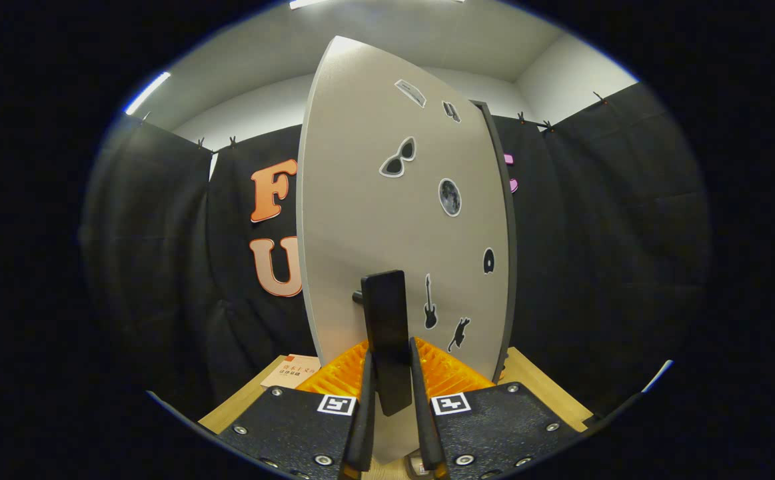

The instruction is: Open the shoe cabinet door, grab the shoes and put them into the shoe cabinet, then close the shoe cabinet door.

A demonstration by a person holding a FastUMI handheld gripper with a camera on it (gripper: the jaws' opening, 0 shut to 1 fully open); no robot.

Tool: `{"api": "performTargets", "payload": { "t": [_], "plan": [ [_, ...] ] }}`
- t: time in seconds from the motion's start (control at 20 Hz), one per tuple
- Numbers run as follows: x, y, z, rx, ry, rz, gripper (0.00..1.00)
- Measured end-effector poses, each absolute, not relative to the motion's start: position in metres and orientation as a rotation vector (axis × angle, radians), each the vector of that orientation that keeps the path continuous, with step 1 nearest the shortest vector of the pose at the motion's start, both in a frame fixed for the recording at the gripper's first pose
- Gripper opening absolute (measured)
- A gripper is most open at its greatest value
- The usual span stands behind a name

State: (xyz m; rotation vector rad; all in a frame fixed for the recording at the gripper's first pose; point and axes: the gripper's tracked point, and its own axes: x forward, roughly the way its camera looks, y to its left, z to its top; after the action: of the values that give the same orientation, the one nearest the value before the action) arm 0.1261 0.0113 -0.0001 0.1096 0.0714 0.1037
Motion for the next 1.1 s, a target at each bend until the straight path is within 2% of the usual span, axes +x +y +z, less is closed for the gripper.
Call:
{"api": "performTargets", "payload": {
  "t": [0.55, 1.1],
  "plan": [
    [0.103, -0.063, -0.003, 0.125, 0.093, -0.048, 0.27],
    [0.108, -0.076, -0.003, 0.252, 0.079, -0.03, 0.27]
  ]
}}
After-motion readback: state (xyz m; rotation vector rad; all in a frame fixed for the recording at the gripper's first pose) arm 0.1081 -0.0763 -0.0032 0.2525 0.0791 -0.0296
